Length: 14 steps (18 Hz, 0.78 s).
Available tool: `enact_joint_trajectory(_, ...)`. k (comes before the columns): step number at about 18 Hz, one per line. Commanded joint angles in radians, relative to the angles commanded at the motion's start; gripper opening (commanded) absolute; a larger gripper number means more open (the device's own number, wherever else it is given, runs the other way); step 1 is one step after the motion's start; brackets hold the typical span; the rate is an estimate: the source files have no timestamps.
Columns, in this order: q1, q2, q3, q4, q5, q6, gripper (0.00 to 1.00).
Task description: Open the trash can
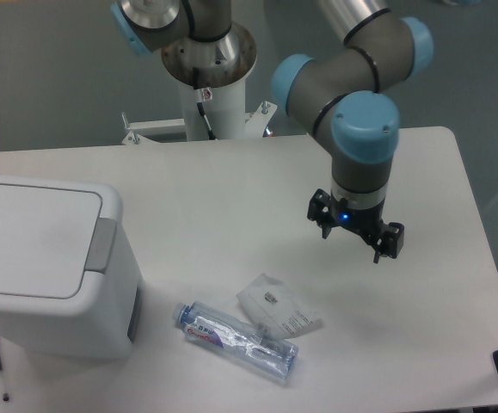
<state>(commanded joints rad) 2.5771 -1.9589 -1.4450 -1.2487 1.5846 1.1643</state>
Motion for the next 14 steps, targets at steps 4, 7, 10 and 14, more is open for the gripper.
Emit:
enact_joint_trajectory(4,0.002,0.0,-0.002,0.002,-0.015,0.0,1.0)
enact_joint_trajectory(7,0.003,0.006,0.003,0.003,-0.06,0.0,1.0)
enact_joint_trajectory(10,-0.002,0.0,0.003,0.009,-0.078,-0.064,1.0)
enact_joint_trajectory(14,-0.005,-0.012,-0.015,0.09,-0.109,-0.209,1.0)
